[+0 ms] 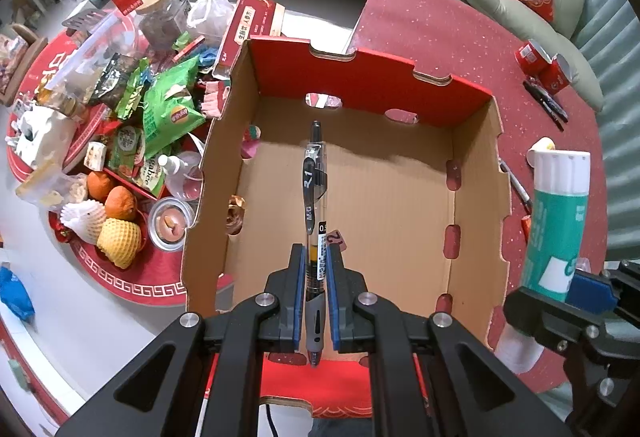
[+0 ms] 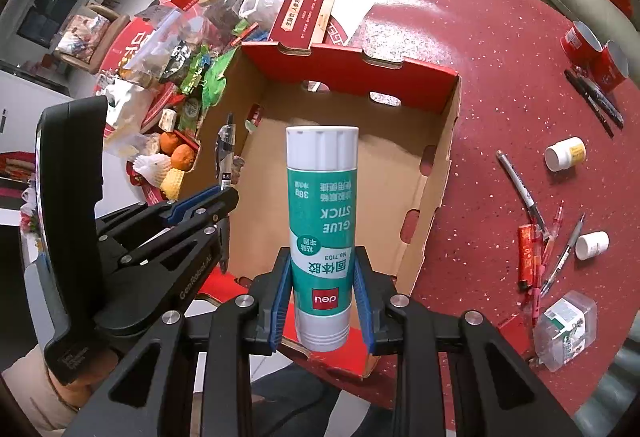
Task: Organize rigid objects
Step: 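Carry the black pen and glue stick over the cardboard box with both tools, then open left tool to drop the pen while right tool releases the glue stick into the box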
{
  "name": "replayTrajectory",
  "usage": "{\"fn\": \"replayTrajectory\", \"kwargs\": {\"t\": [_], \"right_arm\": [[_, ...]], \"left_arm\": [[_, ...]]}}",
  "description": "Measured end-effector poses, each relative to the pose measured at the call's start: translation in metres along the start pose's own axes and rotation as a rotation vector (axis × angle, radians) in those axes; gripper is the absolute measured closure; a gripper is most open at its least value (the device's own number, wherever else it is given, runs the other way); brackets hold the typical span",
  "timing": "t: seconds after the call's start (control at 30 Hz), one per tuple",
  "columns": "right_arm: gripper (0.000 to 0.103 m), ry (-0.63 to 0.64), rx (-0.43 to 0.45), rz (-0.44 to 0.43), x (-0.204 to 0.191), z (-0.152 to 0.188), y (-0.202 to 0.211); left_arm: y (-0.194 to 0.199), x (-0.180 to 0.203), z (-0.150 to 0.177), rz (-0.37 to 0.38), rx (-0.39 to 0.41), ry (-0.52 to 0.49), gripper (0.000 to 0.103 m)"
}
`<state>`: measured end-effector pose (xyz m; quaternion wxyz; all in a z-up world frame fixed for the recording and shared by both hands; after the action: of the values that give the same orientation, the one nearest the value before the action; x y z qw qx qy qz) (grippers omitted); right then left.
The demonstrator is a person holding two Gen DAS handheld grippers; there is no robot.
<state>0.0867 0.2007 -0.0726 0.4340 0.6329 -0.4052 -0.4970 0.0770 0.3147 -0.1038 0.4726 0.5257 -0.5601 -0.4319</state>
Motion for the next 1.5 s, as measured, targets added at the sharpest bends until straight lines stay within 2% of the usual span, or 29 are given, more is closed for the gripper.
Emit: {"fn": "replayTrajectory", "kwargs": {"t": [0.33,0.93,1.3,1.33,1.4,1.47,1.5], "right_arm": [[0.072,-0.004,-0.027,0.011,-0.002,-0.002,-0.008],[0.072,-0.054,-0.062,0.013,0.004,-0.007,-0.025],[0.072,-0.096,-0.133,0.031,0.016,-0.014,-0.070],[0.072,-0.100,-0.138,0.031,0.017,-0.015,-0.073],[0.072,-0.103,-0.147,0.035,0.018,-0.016,-0.079],[0.072,-0.100,-0.149,0.047,0.020,-0.018,-0.083],[0.072,-0.103,-0.143,0.058,0.022,-0.018,-0.084]], "left_arm": [[-0.008,-0.003,-0.002,-0.006,-0.017,0.005,0.092],[-0.023,0.005,-0.013,-0.013,-0.041,-0.053,0.092],[-0.059,0.007,-0.015,-0.056,-0.105,-0.078,0.092],[-0.062,0.007,-0.015,-0.057,-0.110,-0.083,0.090],[-0.066,0.009,-0.015,-0.057,-0.126,-0.088,0.073],[-0.068,0.007,-0.017,-0.063,-0.120,-0.080,0.038],[-0.068,0.005,-0.017,-0.071,-0.108,-0.073,0.031]]}}
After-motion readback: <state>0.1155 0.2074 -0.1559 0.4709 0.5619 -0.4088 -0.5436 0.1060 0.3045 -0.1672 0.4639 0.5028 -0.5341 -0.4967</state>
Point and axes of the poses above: each gripper's, at about its wrist camera, not at the fingertips, and y roughly against the way its jaws point, x to its right, z to its underside, the point moved 3 cm from there along -y, roughly the way its jaws point, and after that the axes turned 4 degrees about y, right-handed, at the moved point
